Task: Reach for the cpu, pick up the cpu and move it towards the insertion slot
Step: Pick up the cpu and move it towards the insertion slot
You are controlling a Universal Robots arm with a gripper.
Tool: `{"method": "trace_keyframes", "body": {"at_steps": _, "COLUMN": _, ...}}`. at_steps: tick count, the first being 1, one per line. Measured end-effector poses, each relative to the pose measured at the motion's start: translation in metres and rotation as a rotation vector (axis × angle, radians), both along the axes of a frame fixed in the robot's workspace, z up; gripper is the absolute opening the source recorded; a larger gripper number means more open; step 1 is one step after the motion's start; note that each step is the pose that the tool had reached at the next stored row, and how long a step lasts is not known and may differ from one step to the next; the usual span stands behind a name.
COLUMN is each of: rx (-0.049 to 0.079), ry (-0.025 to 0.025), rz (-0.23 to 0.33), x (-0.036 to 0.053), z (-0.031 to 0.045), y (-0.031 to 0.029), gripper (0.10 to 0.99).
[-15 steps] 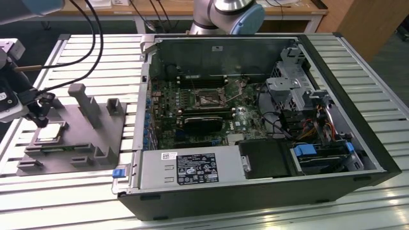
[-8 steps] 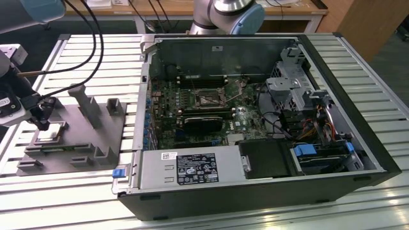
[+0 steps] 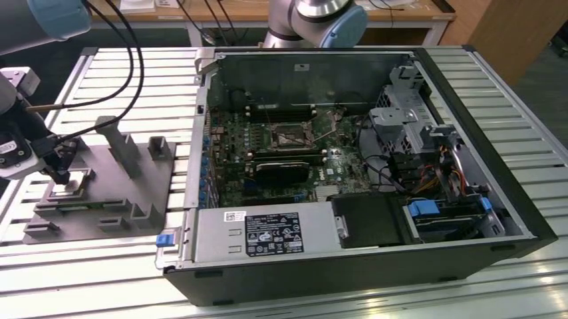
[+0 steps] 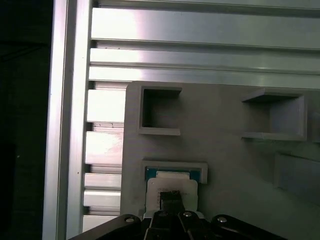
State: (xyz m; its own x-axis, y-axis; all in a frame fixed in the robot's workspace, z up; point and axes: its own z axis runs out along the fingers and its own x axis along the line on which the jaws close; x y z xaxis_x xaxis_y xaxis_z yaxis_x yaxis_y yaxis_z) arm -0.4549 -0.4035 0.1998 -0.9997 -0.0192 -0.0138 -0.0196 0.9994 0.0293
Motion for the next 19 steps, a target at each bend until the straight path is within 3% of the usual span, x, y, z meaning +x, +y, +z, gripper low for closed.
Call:
{"method": "trace_keyframes", "body": {"at_steps": 9, "rx": 0.000, "ry": 0.0000, "rz": 0.000, "x": -0.0001, "z": -0.0002, "y": 0.0000, "gripper": 0.114}}
{"method": "trace_keyframes", "body": {"at_steps": 12, "rx": 0.000, "ry": 0.0000, "rz": 0.000, "x": -0.0002, "z": -0.0003, "y": 0.0000, "gripper": 0.294}}
{"method": "trace_keyframes", "body": {"at_steps": 15, "rx": 0.000, "ry": 0.0000, "rz": 0.000, "x": -0.0002, "z": -0.0003, "y": 0.0000, "gripper": 0.353}}
{"method": "trace_keyframes", "body": {"at_steps": 19, "rx": 0.000, "ry": 0.0000, "rz": 0.000, "x": -0.0002, "z": -0.0004, "y": 0.0000, "gripper": 0.584}}
